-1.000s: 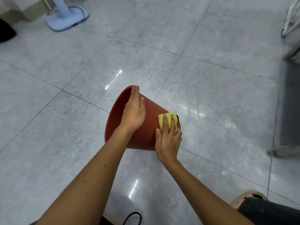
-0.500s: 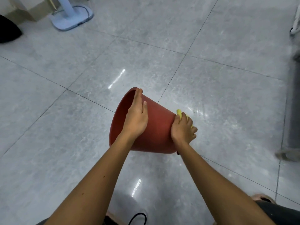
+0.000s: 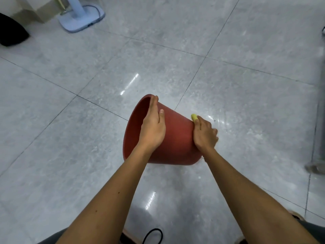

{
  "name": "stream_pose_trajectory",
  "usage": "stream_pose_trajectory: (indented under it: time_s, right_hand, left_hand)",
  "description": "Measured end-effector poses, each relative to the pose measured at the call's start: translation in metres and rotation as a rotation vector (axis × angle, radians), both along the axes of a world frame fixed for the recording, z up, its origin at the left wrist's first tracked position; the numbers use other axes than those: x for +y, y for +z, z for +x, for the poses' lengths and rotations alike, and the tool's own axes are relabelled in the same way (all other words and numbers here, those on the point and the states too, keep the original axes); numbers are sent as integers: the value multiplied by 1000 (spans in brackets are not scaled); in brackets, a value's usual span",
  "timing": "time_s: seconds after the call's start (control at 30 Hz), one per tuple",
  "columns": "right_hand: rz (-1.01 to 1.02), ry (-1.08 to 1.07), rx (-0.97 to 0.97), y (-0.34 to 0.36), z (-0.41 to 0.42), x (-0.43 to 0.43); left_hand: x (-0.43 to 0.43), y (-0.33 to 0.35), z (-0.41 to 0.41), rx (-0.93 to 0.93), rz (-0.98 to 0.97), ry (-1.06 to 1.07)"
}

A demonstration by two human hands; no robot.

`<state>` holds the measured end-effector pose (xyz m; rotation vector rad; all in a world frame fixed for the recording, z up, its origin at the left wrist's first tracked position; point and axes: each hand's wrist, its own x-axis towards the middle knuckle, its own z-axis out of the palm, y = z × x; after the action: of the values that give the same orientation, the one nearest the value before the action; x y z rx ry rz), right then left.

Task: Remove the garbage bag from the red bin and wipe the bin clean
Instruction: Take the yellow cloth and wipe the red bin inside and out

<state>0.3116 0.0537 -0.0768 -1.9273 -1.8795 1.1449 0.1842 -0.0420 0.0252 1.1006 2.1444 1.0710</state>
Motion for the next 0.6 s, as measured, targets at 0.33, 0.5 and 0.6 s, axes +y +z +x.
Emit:
stream_pose_trajectory:
  time_s: [0.33, 0.5, 0.6]
  right_hand:
    - [347, 195, 219, 47, -32, -39]
    - [128, 177, 101, 13, -13, -2]
    - [6, -83, 33, -7, 6, -12]
  left_hand:
    - [22, 3, 12, 15, -6, 13]
    - [9, 1, -1, 23, -23, 51]
    - [7, 1, -1, 35, -21, 25]
